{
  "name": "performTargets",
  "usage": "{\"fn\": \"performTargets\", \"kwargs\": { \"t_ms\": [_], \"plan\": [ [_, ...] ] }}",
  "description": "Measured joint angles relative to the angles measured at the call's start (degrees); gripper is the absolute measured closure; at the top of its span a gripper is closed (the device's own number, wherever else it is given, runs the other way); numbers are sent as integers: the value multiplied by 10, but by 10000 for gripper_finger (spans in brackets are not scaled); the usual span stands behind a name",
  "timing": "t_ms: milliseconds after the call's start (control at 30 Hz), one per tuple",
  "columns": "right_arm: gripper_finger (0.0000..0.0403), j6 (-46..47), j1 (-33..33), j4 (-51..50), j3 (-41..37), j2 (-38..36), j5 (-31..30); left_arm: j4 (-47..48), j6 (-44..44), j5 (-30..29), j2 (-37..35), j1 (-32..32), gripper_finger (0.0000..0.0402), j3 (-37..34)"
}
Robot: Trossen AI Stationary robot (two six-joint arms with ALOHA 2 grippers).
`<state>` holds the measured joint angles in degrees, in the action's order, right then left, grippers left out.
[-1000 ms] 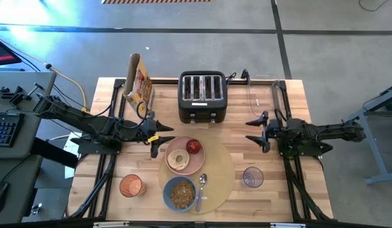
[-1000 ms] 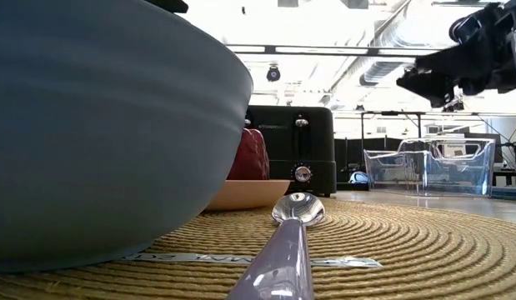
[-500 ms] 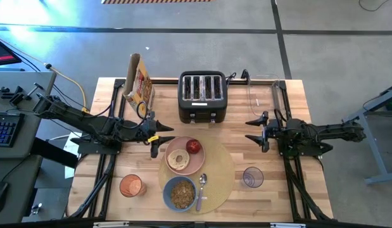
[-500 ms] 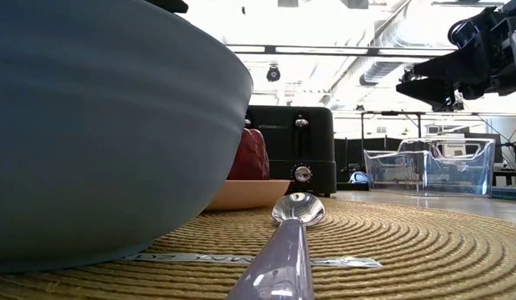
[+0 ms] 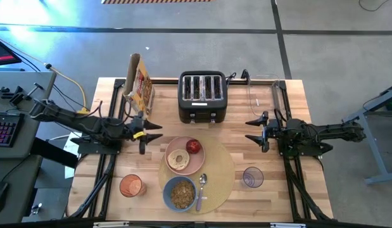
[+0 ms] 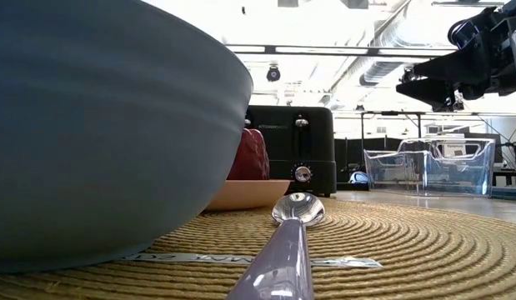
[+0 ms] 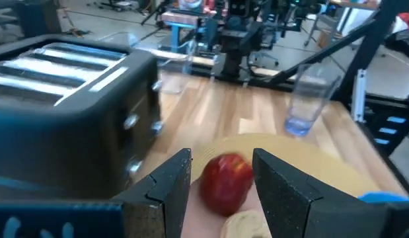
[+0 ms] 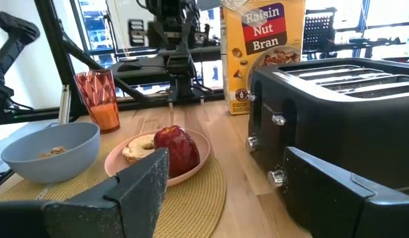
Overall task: Arrange a breakfast setting
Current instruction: Return to Home Position
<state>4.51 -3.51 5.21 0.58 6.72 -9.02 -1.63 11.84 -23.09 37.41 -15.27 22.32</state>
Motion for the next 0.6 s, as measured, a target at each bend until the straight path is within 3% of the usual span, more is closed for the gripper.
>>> {"fn": "performTargets", "kwargs": {
  "t_ms": [267, 600],
  "plan": [
    [116, 0, 0, -3, 0, 0, 0, 16, 0, 0, -98, 33, 251, -103],
    [116, 0, 0, -3, 0, 0, 0, 143, 0, 0, -235, 38, 251, -123]
  ]
}}
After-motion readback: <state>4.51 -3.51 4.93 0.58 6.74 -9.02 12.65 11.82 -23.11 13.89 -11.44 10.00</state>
